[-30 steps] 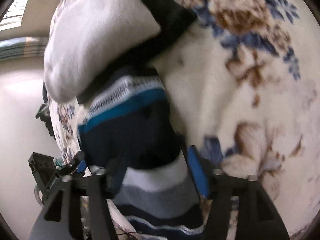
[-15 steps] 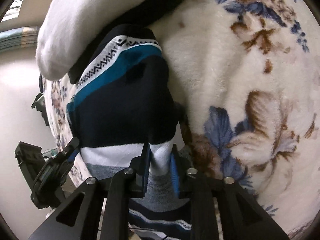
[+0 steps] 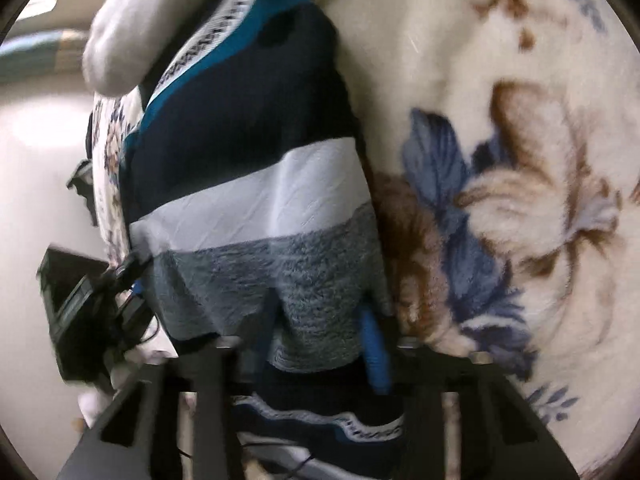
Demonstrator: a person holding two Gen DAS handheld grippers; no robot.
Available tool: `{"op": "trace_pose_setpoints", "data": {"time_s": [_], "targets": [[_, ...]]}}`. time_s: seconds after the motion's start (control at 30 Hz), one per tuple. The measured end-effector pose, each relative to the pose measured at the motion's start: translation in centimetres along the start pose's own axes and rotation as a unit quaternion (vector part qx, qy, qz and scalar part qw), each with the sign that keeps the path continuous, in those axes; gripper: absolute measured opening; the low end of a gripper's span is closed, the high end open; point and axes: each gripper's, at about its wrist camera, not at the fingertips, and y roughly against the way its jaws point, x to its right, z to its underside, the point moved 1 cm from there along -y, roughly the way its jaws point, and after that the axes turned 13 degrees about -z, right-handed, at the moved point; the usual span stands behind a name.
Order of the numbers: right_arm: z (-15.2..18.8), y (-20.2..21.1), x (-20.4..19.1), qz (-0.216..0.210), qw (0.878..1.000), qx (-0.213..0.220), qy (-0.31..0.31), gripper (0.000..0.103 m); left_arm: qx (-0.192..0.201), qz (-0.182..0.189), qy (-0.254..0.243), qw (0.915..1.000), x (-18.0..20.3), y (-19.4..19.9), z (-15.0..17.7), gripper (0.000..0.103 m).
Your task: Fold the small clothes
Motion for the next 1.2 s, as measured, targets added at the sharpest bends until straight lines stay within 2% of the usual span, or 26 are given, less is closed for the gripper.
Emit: {"op": "trace_pose_setpoints", "data": {"time_s": [0.1, 0.2, 0.27, 0.3, 0.33, 0.37, 0.4, 0.43, 0.5, 0.53, 0.67, 0.73, 0.83, 0.97, 1.07, 1.13, 1.2], "targets": [[0.4, 0.1, -0.1, 0.014, 1.000, 0.019, -0.006, 0.028, -0.013, 0.002, -0.012, 0.9998, -0.1, 1.0, -0.8, 0.028], [1.0, 0.7, -1.2, 0.043, 0.999, 0.018, 0.011, 0.030, -0.005, 0.007, -0.034, 0.9994, 1.8, 2.5, 0.0, 0.028], [1.7, 1.2, -3.1, 0.071, 0.997, 0.011, 0.034, 0.035, 0.018, -0.025, -0.078, 0.9965, 3.5, 4.9, 1.0, 0.028], [2.5, 1.6, -3.9, 0.081, 0.996, 0.007, 0.046, 0.044, 0.034, -0.048, -0.102, 0.9930, 4.4, 5.8, 1.9, 0.029], [3.2, 1.9, -4.6, 0.087, 0.995, 0.006, 0.054, 0.053, 0.057, -0.086, -0.135, 0.9855, 5.0, 7.0, 3.4, 0.040], [4.5, 2.4, -5.3, 0.099, 0.993, 0.009, 0.067, 0.071, 0.077, -0.123, -0.163, 0.9760, 6.1, 7.9, 4.5, 0.074], [5.4, 2.8, -5.7, 0.107, 0.991, 0.012, 0.074, 0.084, 0.096, -0.154, -0.185, 0.9657, 6.9, 8.4, 5.7, 0.092], [6.8, 3.0, -6.2, 0.118, 0.989, 0.012, 0.084, 0.087, 0.118, -0.179, -0.205, 0.9549, 7.6, 9.3, 7.1, 0.103], [9.6, 3.5, -6.2, 0.134, 0.987, 0.009, 0.090, 0.088, 0.144, -0.191, -0.223, 0.9451, 7.6, 10.8, 9.2, 0.103], [11.3, 3.7, -5.8, 0.137, 0.987, 0.008, 0.087, 0.088, 0.148, -0.192, -0.228, 0.9430, 8.0, 10.9, 10.0, 0.103], [17.8, 4.2, -2.6, 0.121, 0.991, -0.005, 0.056, 0.093, 0.132, -0.188, -0.230, 0.9458, 7.0, 11.4, 14.9, 0.103], [21.3, 4.3, -0.4, 0.108, 0.993, -0.017, 0.040, 0.093, 0.121, -0.207, -0.230, 0.9431, 5.7, 11.5, 18.0, 0.103], [26.6, 3.7, 2.6, 0.086, 0.996, -0.034, 0.008, 0.093, 0.081, -0.253, -0.220, 0.9388, 1.8, 10.5, 22.3, 0.103], [32.7, 2.2, 6.9, 0.073, 0.995, -0.050, -0.044, 0.093, 0.016, -0.277, -0.166, 0.9462, -4.9, 8.2, 26.0, 0.103], [35.6, 0.6, 8.7, 0.061, 0.995, -0.053, -0.055, 0.093, -0.018, -0.296, -0.144, 0.9442, -8.9, 5.9, 28.3, 0.102], [37.0, -0.4, 9.9, 0.052, 0.995, -0.058, -0.058, 0.093, -0.028, -0.289, -0.143, 0.9461, -10.3, 4.6, 29.3, 0.102], [37.8, -1.4, 10.6, 0.039, 0.995, -0.068, -0.063, 0.093, -0.053, -0.269, -0.134, 0.9523, -11.4, 3.0, 30.3, 0.102]]}}
